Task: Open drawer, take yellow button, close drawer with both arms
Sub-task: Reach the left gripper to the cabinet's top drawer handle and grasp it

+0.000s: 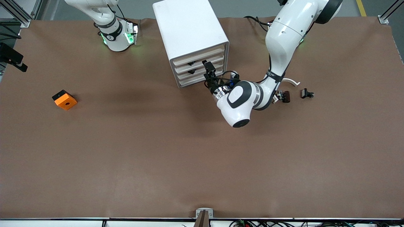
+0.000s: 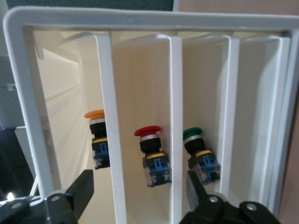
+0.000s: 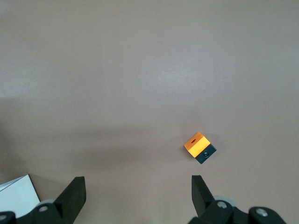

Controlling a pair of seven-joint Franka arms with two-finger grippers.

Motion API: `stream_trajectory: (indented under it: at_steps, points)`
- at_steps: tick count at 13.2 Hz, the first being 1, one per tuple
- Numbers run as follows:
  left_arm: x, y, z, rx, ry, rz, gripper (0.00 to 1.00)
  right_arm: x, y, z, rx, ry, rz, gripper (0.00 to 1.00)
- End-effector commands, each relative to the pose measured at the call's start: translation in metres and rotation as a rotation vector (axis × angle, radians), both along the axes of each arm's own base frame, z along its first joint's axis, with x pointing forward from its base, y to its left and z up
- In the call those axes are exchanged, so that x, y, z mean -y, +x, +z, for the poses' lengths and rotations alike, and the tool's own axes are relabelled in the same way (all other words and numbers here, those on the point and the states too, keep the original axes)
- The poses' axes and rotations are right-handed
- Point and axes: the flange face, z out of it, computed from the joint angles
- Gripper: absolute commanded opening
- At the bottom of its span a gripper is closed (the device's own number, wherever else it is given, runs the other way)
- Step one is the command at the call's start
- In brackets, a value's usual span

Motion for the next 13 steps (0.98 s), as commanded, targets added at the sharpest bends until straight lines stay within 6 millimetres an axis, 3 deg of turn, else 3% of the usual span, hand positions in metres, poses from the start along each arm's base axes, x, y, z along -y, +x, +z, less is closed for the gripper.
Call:
stream_trajectory:
  at_steps: [1, 6, 9, 12, 13]
  points:
    - [0.005, 0.001, 0.002, -0.026, -0.001, 0.000, 0.77, -0.002, -0.002, 0.004, 0.004, -0.020, 0.006, 1.00]
    - [0.026, -0.030, 0.014, -0.067, -0.039, -0.099, 0.64, 0.000, -0.003, 0.005, 0.002, -0.013, -0.004, 1.00]
    - [0.029, -0.034, 0.016, -0.073, -0.045, -0.110, 0.51, 0.001, -0.003, 0.005, 0.003, -0.004, -0.040, 1.00]
    - [0.029, -0.035, 0.014, -0.077, -0.043, -0.111, 0.29, 0.001, -0.003, 0.005, 0.002, -0.001, -0.055, 1.00]
    - [0.027, -0.033, 0.012, -0.081, -0.044, -0.105, 0.14, 0.001, -0.003, 0.004, -0.001, -0.001, -0.055, 1.00]
